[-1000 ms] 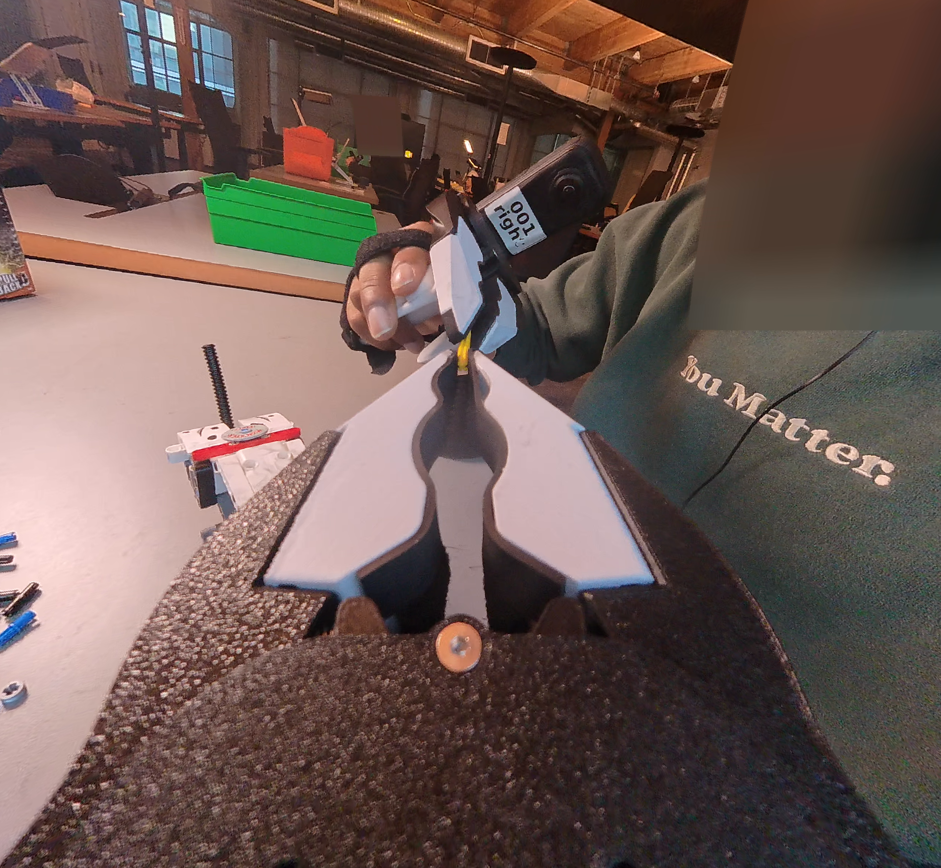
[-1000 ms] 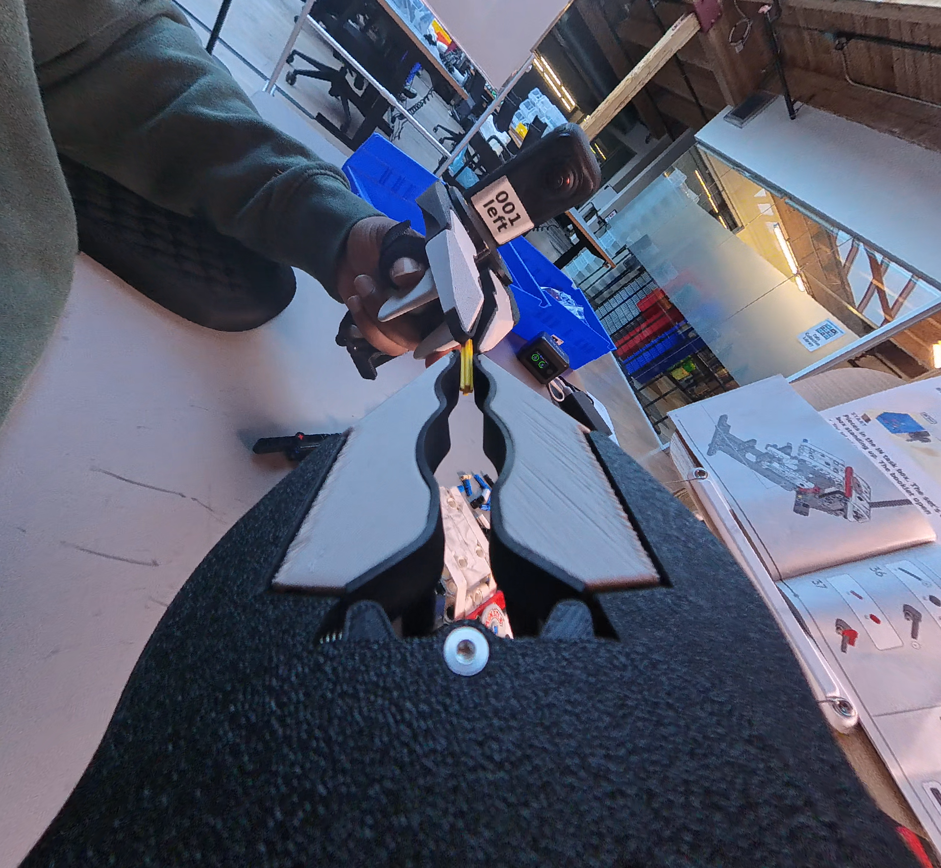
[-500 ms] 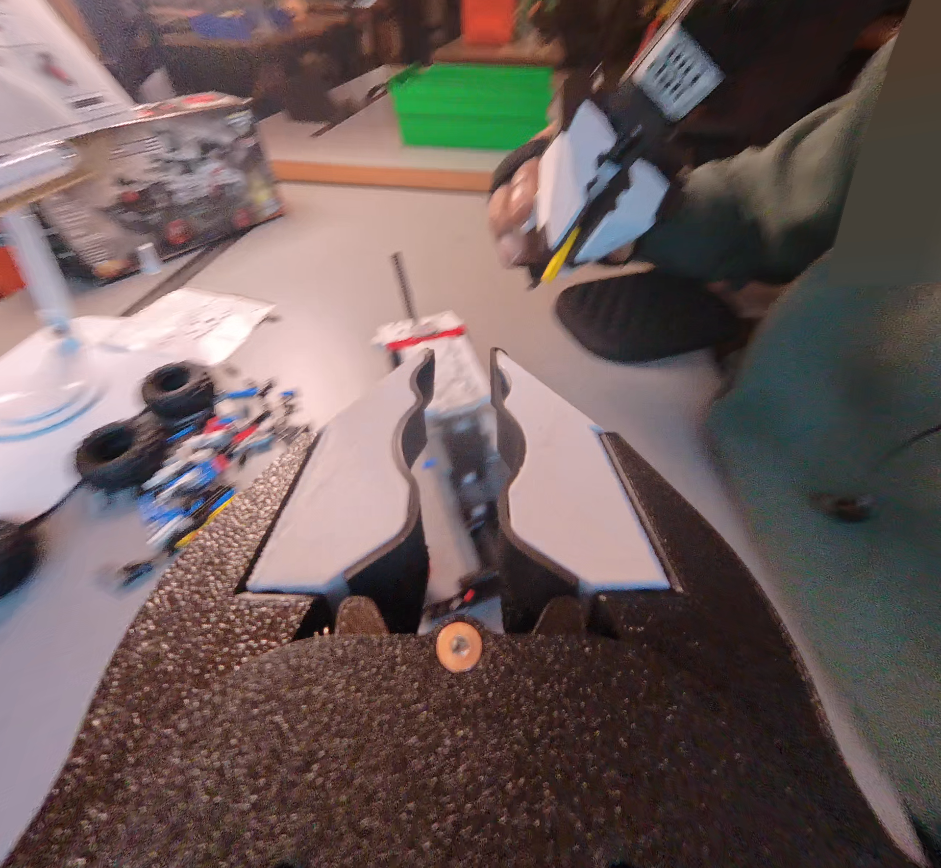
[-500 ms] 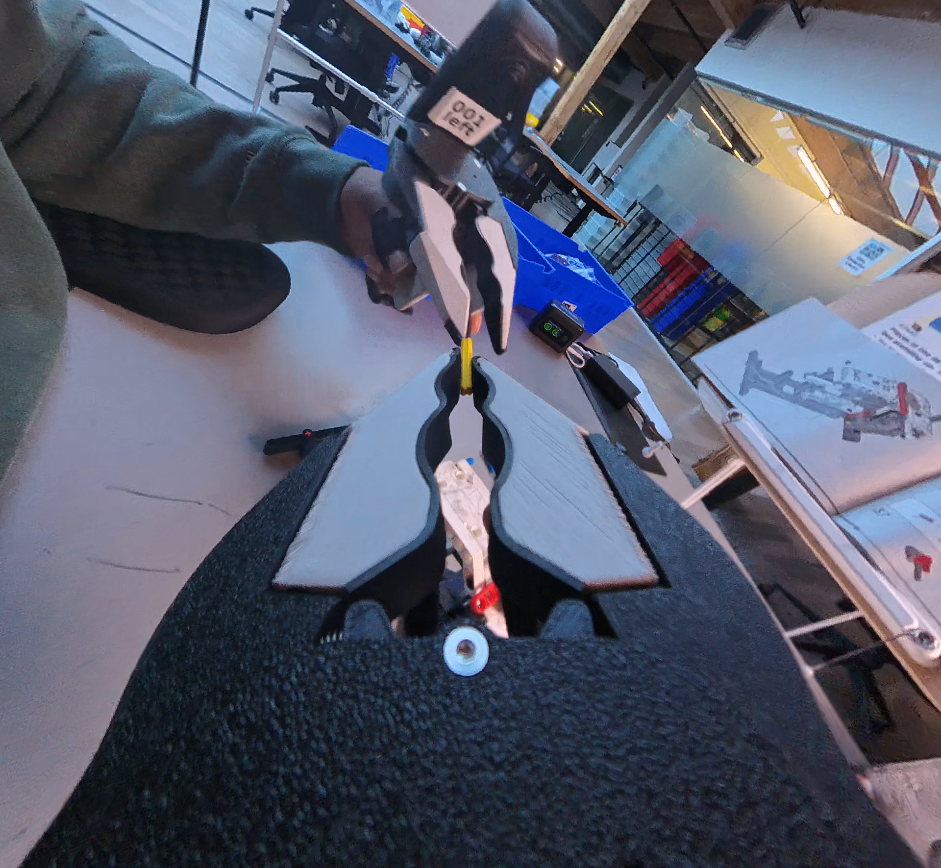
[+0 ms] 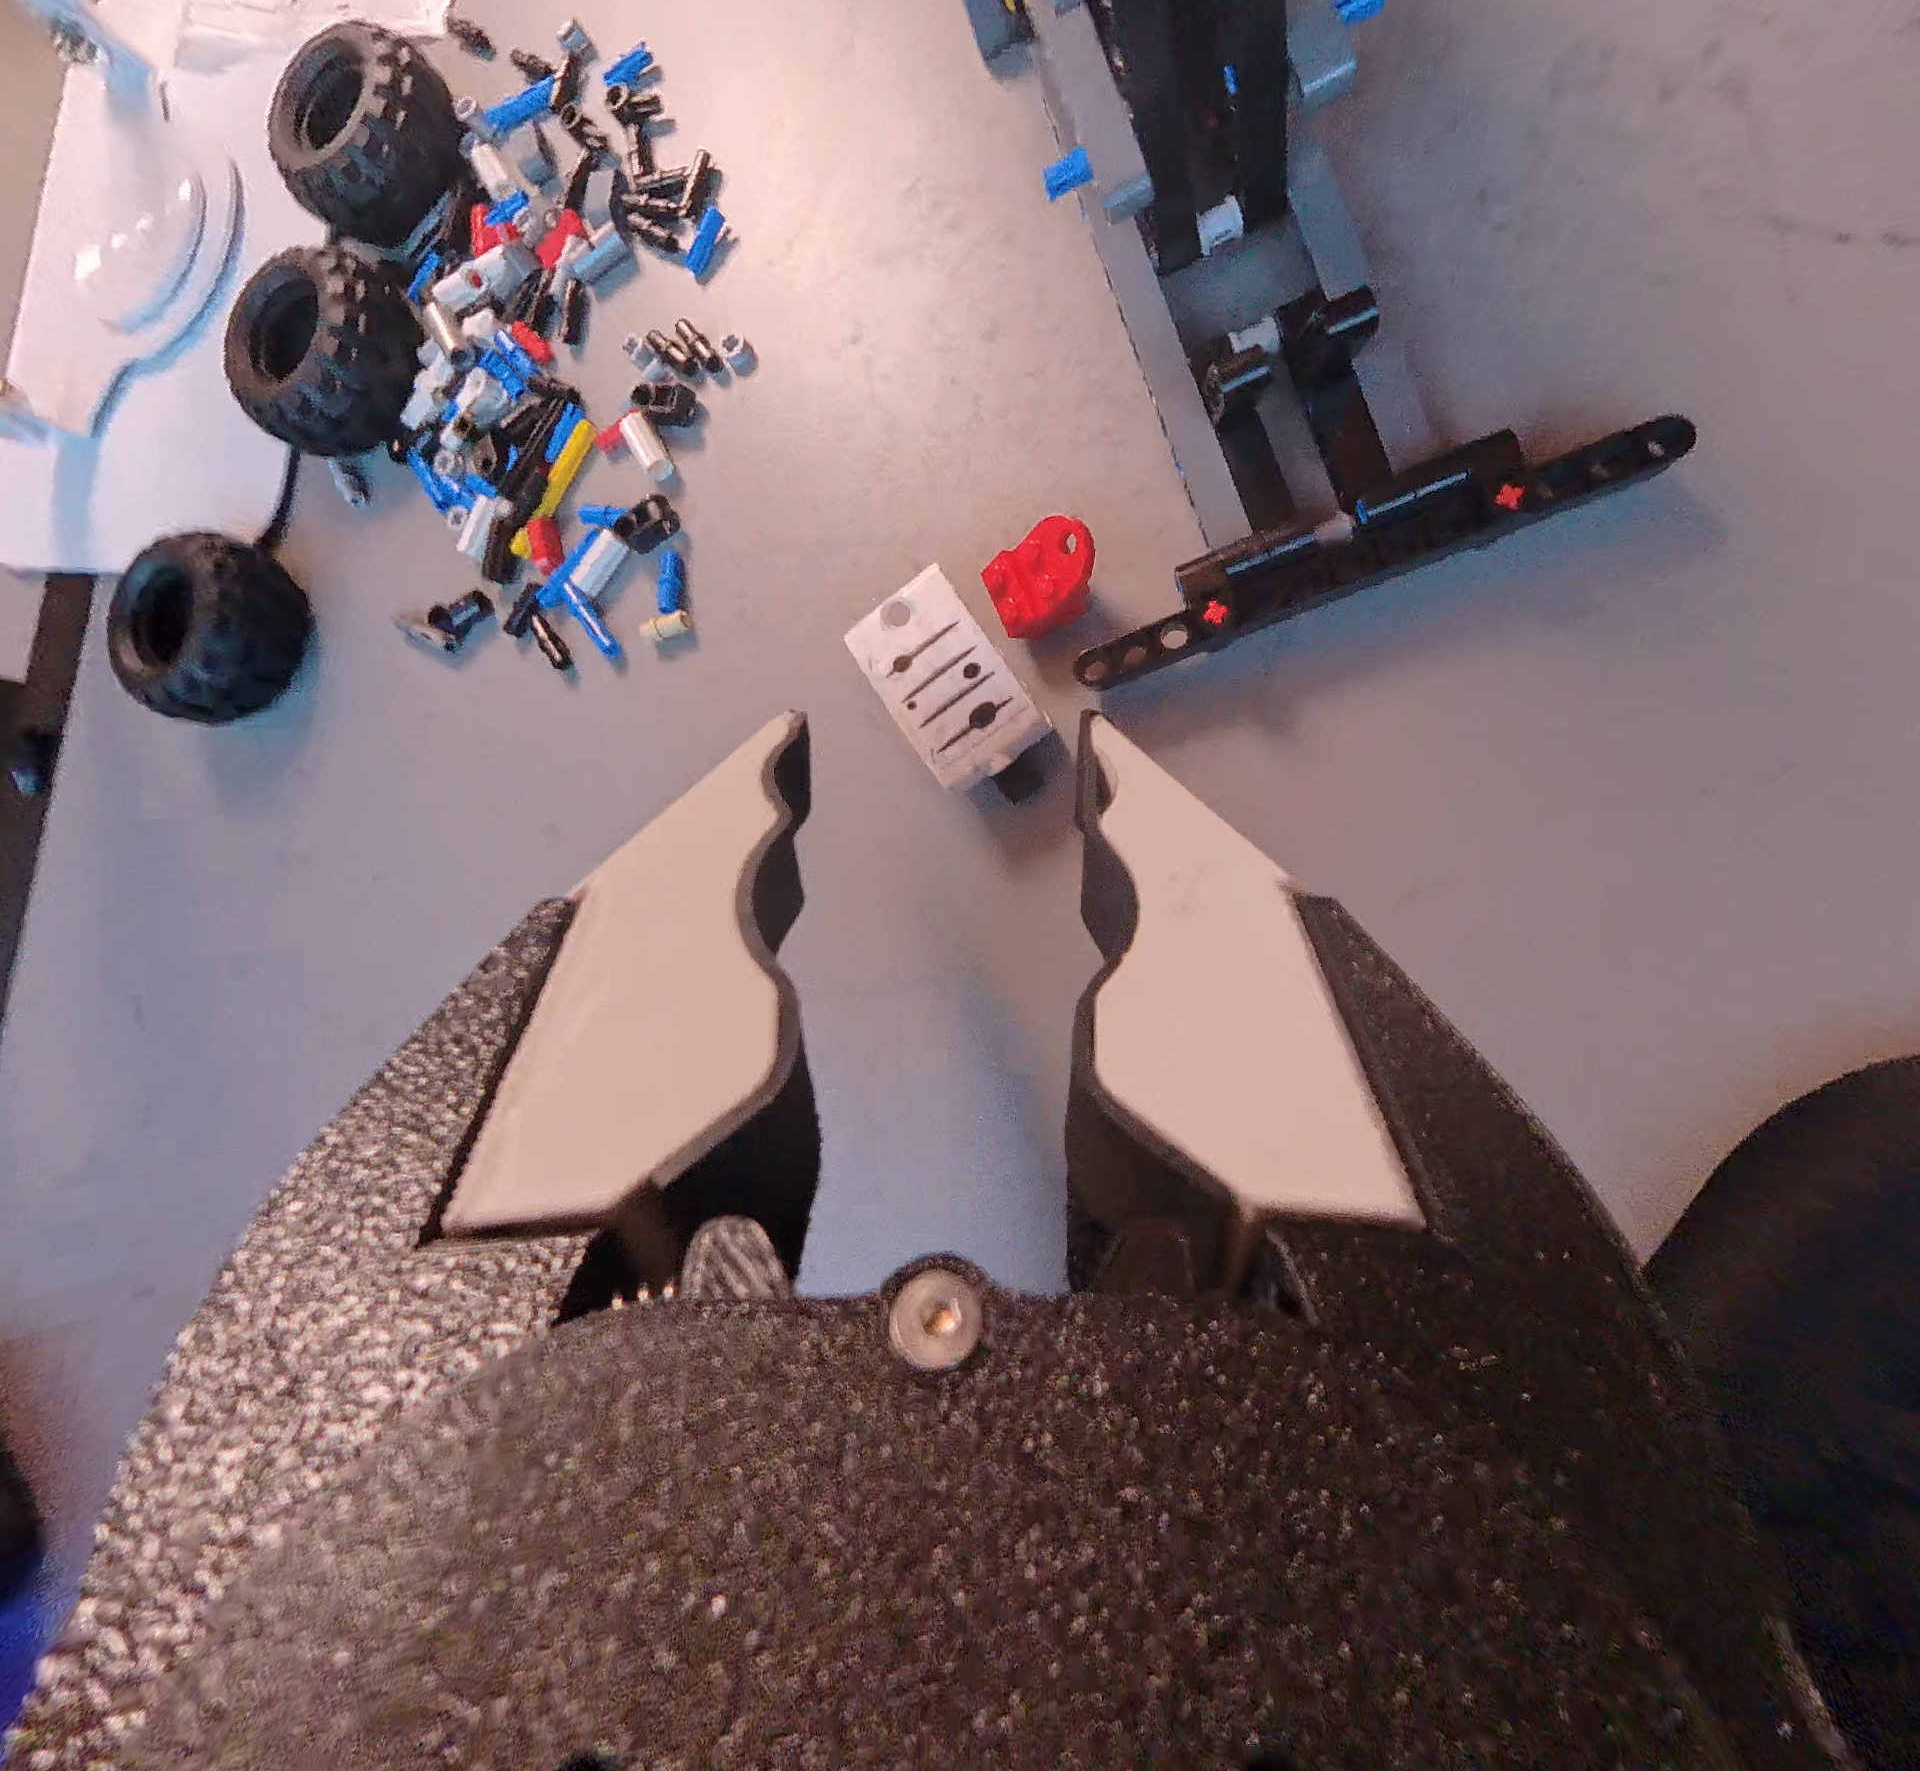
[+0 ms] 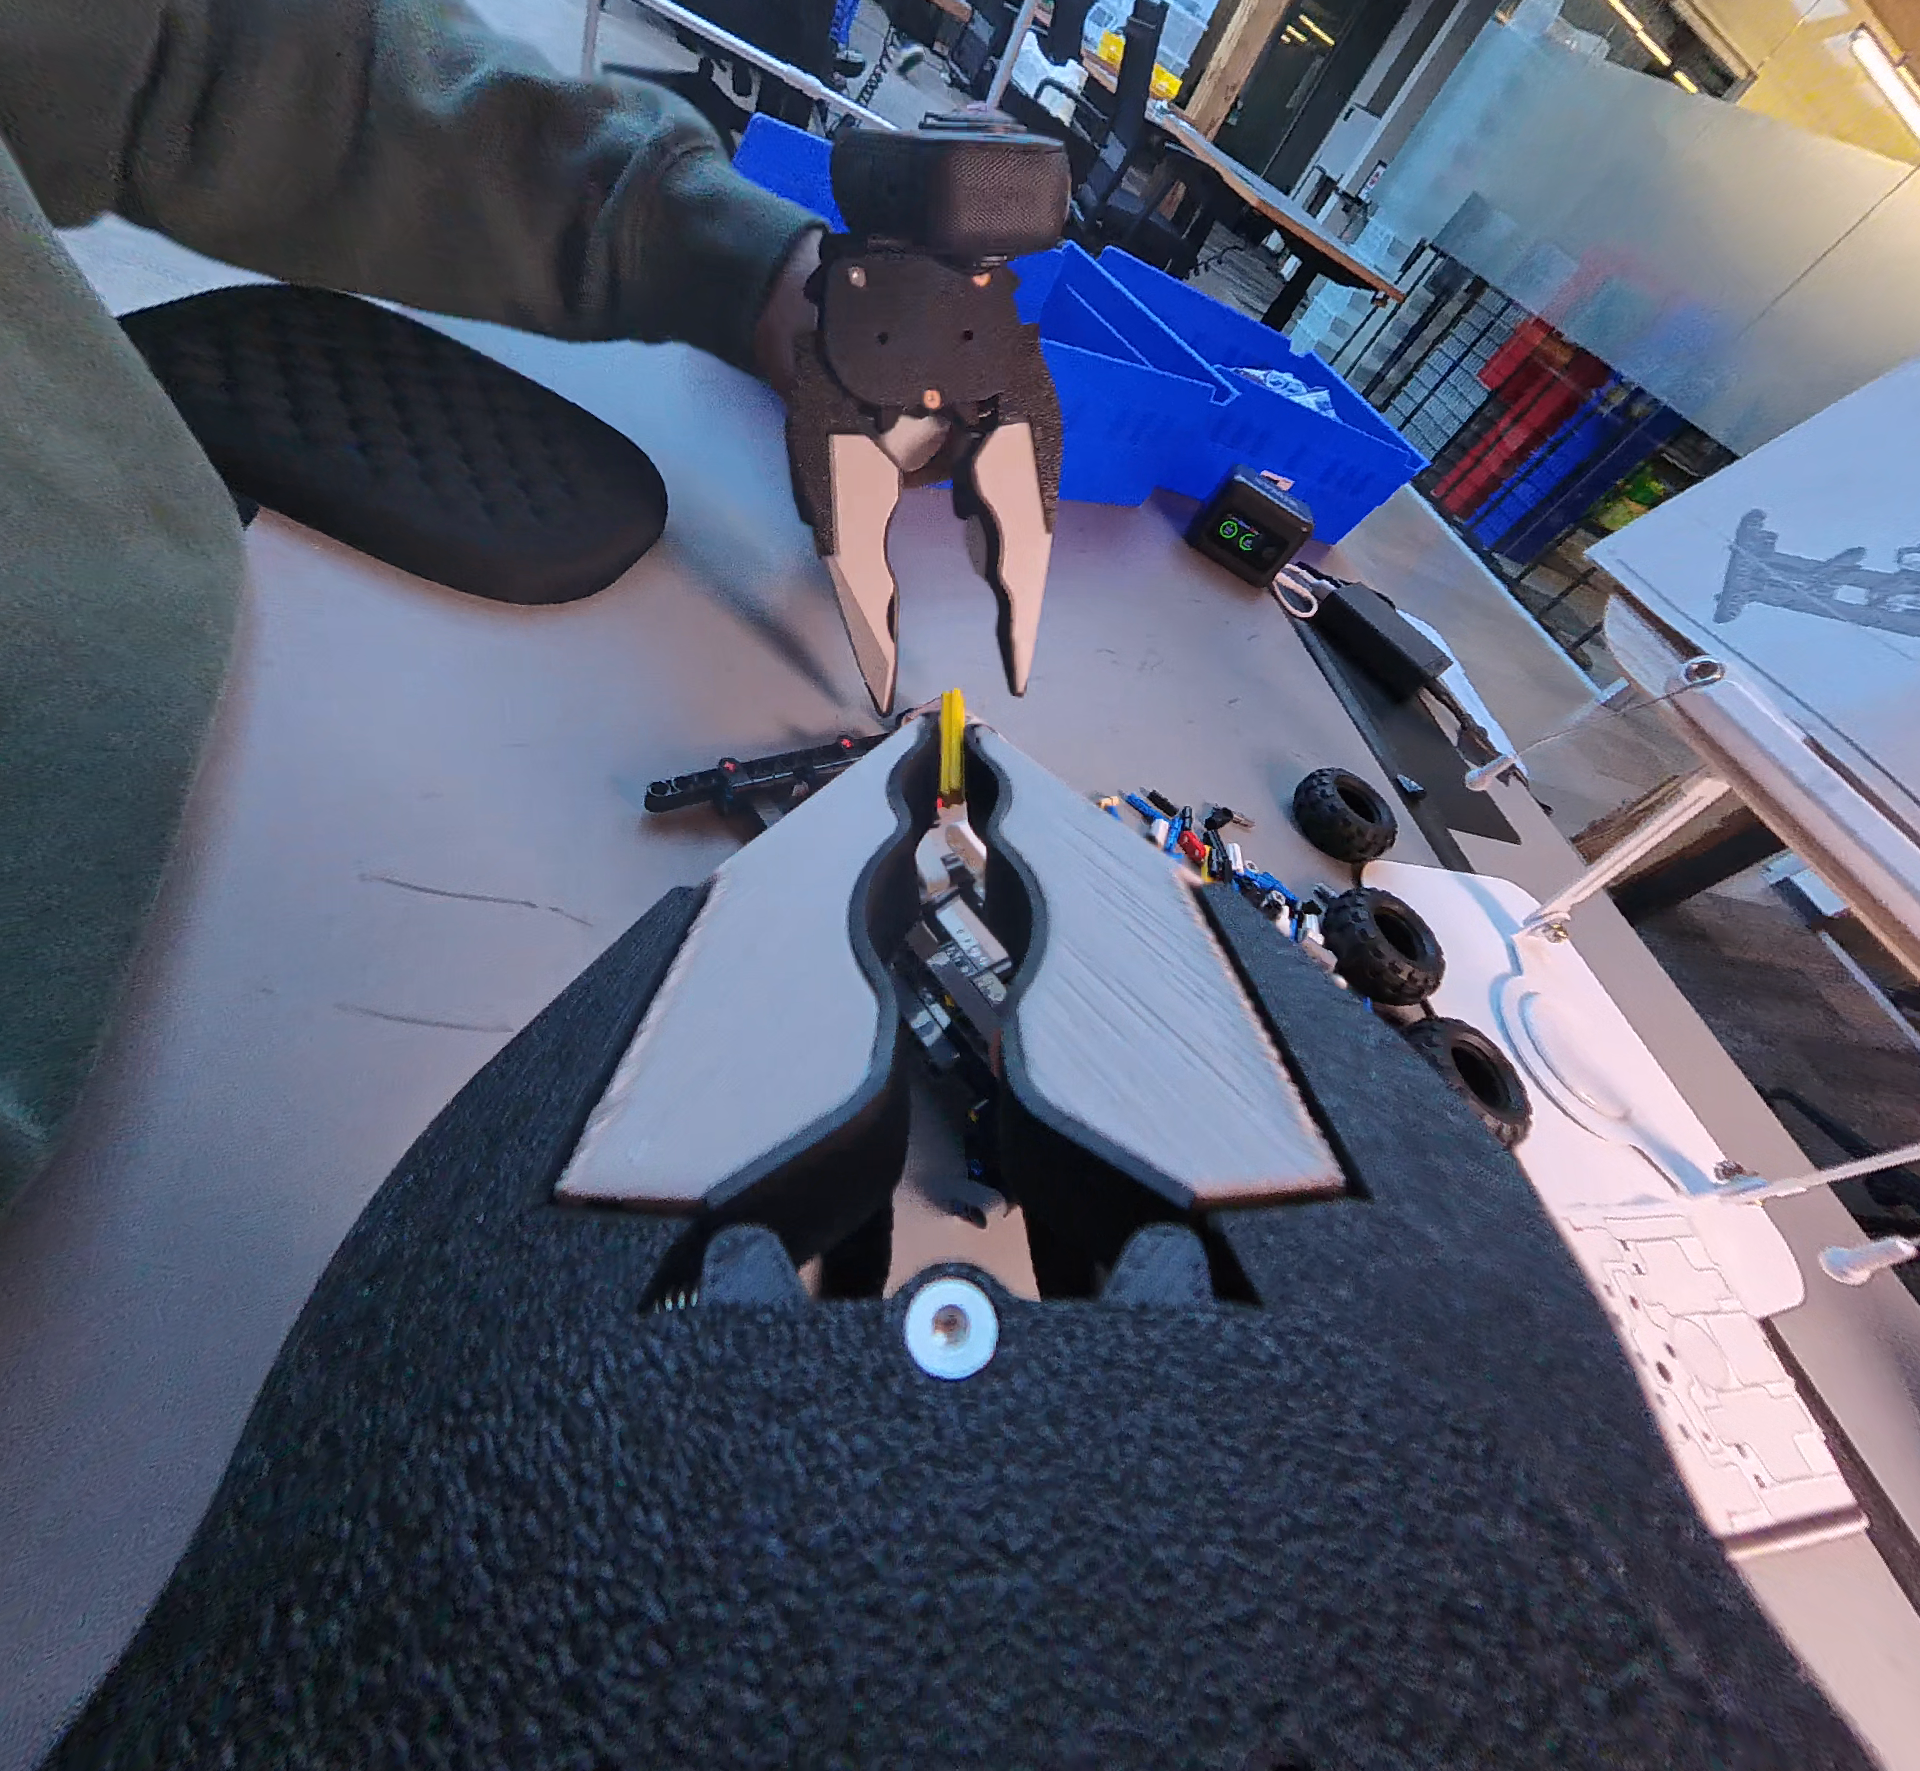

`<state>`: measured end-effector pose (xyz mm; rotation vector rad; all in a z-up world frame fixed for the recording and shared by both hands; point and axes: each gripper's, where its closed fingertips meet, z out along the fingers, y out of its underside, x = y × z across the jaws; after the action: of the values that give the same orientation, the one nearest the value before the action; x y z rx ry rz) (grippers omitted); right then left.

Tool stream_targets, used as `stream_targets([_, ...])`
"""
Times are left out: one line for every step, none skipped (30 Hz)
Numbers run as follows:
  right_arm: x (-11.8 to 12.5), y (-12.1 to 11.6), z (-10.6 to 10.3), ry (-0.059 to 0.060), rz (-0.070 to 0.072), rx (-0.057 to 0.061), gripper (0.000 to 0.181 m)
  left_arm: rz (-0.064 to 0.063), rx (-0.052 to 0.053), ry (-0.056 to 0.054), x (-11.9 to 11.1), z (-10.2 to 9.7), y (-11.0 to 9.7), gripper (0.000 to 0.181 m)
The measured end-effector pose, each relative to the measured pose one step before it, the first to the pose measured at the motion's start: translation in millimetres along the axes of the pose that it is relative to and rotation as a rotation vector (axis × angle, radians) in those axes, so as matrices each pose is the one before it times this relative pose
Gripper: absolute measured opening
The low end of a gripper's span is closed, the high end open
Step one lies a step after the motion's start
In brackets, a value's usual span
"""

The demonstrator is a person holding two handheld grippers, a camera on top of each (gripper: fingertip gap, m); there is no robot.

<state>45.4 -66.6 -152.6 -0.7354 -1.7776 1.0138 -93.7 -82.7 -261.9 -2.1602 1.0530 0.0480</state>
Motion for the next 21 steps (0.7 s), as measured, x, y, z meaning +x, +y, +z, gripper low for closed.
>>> stream_targets([-0.85,0.35,0.56,-0.0101,0.0050,-0.0005,0.003,0.0691,-0.0324,0.0234,-0.44,0.12,-1.40,0.054])
stream_targets([-0.50,-0.06,0.68,-0.0105,0.0094,0.0025,0.003,0.0720,-0.0406,0.0328,0.22,0.48,-0.60,0.057])
stream_targets([-0.52,-0.38,0.70,-0.0101,0.0123,0.0053,0.003,0.0700,-0.0439,0.0308,-0.55,0.83,-0.01,0.059])
stream_targets([0.04,-0.89,0.62,-0.0047,0.0116,0.0077,0.003,0.0645,-0.0460,0.0375,-0.10,1.43,0.72,0.063])
stream_targets([0.11,-0.56,0.43,-0.0024,0.0084,0.0064,0.003,0.0560,-0.0480,0.0392,-0.27,1.95,1.76,0.065])
stream_targets([0.52,-0.06,0.17,0.0029,0.0049,0.0036,0.003,0.0513,-0.0457,0.0376,-0.39,1.96,2.27,0.067])
stream_targets([1.02,0.38,-0.37,0.0078,0.0014,0.0022,0.003,0.0468,-0.0375,0.0368,-0.38,1.68,1.93,0.067])
stream_targets([0.60,0.71,-0.82,0.0056,0.0024,0.0002,0.003,0.0406,-0.0271,0.0305,-1.14,1.45,0.84,0.067])
stream_targets([0.47,0.61,-1.12,0.0042,0.0050,0.0007,0.003,0.0356,-0.0225,0.0286,-1.31,1.28,0.58,0.067])
stream_targets([0.78,0.26,-1.40,0.0037,0.0073,0.0030,0.003,0.0309,-0.0198,0.0208,-2.44,1.16,0.48,0.067])
stream_targets([0.75,0.27,-1.52,0.0022,0.0089,0.0031,0.003,0.0261,-0.0121,0.0192,-2.53,1.21,-0.39,0.067])
stream_targets([1.02,0.43,-1.40,0.0030,0.0078,0.0035,0.003,0.0158,-0.0055,0.0277,-1.16,1.77,-1.26,0.067])
stream_targets([0.99,0.54,-1.29,0.0028,0.0068,0.0029,0.003,0.0062,-0.0061,0.0355,0.55,2.78,-1.08,0.066])
stream_targets([0.74,0.58,-0.94,0.0020,0.0063,0.0023,0.003,0.0062,-0.0155,0.0394,1.71,3.18,1.07,0.062])
stream_targets([0.57,0.55,-0.94,0.0016,0.0060,0.0028,0.003,-0.0080,0.0031,0.0524,3.49,0.97,-0.70,0.054])
stream_targets([0.01,0.35,-0.91,0.0003,0.0062,0.0041,0.003,-0.0223,0.0033,0.0368,1.78,0.82,0.15,0.051])
stream_targets([-0.23,0.17,-0.80,-0.0004,0.0057,0.0048,0.003,-0.0240,0.0075,0.0202,0.46,0.50,0.87,0.051])
stream_targets([-0.11,0.09,-0.82,0.0002,0.0046,0.0044,0.003,-0.0322,0.0136,0.0164,0.21,0.28,0.83,0.051])
stream_targets([0.06,-0.14,-0.80,0.0016,0.0033,0.0042,0.003,-0.0271,0.0264,0.0033,-0.80,-0.50,-0.27,0.035])
stream_targets([0.42,-0.32,-0.83,0.0039,0.0025,0.0038,0.003,-0.0210,0.0344,-0.0019,-0.30,0.06,-0.58,0.034])
stream_targets([0.90,-0.31,-0.77,0.0069,0.0025,0.0021,0.003,-0.0381,0.0426,0.0052,0.69,-0.22,-0.89,0.033])
